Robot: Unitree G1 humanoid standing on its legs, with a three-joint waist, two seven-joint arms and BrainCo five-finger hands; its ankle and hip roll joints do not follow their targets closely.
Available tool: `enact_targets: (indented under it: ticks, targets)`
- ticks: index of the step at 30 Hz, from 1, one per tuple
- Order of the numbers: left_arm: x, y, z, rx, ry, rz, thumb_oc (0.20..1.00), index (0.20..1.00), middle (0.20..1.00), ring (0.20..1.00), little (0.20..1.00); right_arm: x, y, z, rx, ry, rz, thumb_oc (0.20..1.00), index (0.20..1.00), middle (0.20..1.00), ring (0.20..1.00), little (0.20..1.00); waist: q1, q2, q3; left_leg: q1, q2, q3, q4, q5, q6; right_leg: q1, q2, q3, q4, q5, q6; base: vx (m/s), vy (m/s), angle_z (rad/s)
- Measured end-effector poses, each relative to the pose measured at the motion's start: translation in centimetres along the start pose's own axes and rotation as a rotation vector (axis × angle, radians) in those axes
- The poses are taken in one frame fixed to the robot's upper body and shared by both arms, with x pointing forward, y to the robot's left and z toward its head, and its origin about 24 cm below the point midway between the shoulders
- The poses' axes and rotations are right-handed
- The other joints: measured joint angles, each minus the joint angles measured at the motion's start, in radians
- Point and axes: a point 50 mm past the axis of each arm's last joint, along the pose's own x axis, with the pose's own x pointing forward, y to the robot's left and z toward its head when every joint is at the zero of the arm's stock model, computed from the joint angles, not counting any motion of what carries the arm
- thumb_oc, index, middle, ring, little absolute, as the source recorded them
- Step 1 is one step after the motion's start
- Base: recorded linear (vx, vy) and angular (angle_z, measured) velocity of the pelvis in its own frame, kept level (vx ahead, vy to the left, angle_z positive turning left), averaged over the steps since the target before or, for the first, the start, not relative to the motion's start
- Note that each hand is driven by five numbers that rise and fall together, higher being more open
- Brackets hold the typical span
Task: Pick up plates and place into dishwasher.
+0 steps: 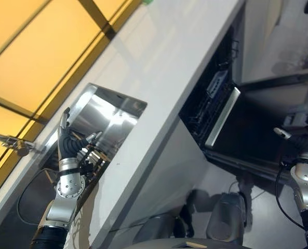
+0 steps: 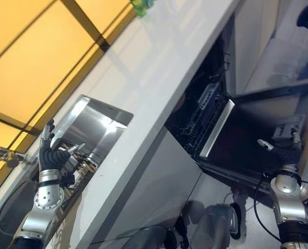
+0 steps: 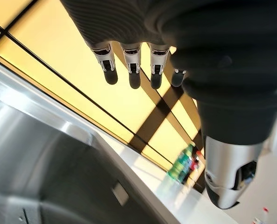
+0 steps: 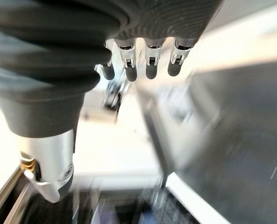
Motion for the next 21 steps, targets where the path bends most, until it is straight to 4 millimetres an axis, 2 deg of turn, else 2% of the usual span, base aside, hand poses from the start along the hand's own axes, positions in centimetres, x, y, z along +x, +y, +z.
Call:
enact_targets:
  ticks: [2,5,8,12,18,21]
  targets:
    - [0.4,0.0,0.4,-0.011,-0.023,0.017,1.000,1.000,1.000,1.000,1.000,-0.3,-0.9,-0.7,0.032,0.037,-0.075,1.000,1.000,1.000,1.000,1.000,-0.011,0.007,0.013,0.003,0.006,0.014,-0.016,0.003,0.002,-0.006,0.010,0.013,-0.019,0.014,-0.001,-0.15,-0.021,-0.31]
    - [0.9,0.2,0.9,-0.024,-0.051,0.051,1.000,1.000,1.000,1.000,1.000,-1.1,-1.2,-2.2,0.124,0.121,-0.133,1.000,1.000,1.000,1.000,1.000,-0.030,0.019,0.035,0.010,0.008,0.036,-0.043,0.012,0.002,-0.021,0.028,0.037,-0.039,0.030,-0.002,-0.16,0.014,-0.27]
    - [1.5,0.1,1.4,-0.038,-0.075,0.074,1.000,1.000,1.000,1.000,1.000,-1.9,-0.6,-3.5,0.172,0.179,-0.139,1.000,1.000,1.000,1.000,1.000,-0.055,0.033,0.054,0.010,0.006,0.050,-0.069,0.027,-0.003,-0.035,0.035,0.051,-0.055,0.042,0.001,-0.15,0.020,-0.18]
    - [2.4,-0.1,2.0,-0.054,-0.104,0.110,1.000,1.000,1.000,1.000,1.000,-2.8,0.2,-5.9,0.192,0.281,-0.190,1.000,1.000,1.000,1.000,1.000,-0.075,0.034,0.053,0.010,0.004,0.067,-0.090,0.035,-0.001,-0.055,0.041,0.067,-0.060,0.052,0.004,-0.12,0.034,-0.14]
    - [3.1,-1.1,2.7,-0.086,-0.141,0.130,1.000,1.000,1.000,1.000,1.000,-2.3,1.2,-6.0,0.284,0.291,-0.319,1.000,1.000,1.000,1.000,1.000,-0.075,0.036,0.052,-0.042,-0.009,0.102,-0.062,0.033,-0.003,-0.152,0.046,0.128,-0.008,0.043,-0.002,-0.12,0.053,-0.21]
    - [3.9,-1.1,3.6,-0.097,-0.179,0.146,1.000,1.000,1.000,1.000,1.000,-1.9,2.0,-5.7,0.417,0.324,-0.353,1.000,1.000,1.000,1.000,1.000,-0.074,0.039,0.050,-0.086,-0.016,0.110,-0.013,0.018,-0.006,-0.209,0.046,0.154,0.038,0.036,-0.006,-0.11,-0.006,-0.14]
